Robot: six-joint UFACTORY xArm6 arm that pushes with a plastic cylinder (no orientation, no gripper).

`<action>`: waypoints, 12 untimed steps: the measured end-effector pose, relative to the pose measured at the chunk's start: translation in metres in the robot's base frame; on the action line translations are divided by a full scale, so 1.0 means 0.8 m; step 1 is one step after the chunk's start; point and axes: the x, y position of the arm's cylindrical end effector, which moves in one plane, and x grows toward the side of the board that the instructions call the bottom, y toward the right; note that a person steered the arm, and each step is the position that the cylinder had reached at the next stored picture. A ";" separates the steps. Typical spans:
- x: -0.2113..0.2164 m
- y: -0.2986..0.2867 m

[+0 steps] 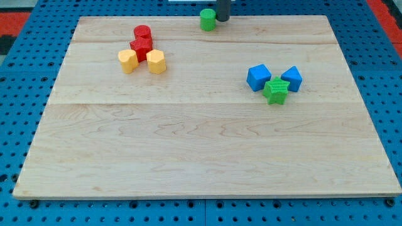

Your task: Move your arm towards right center of the board

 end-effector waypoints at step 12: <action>0.354 0.264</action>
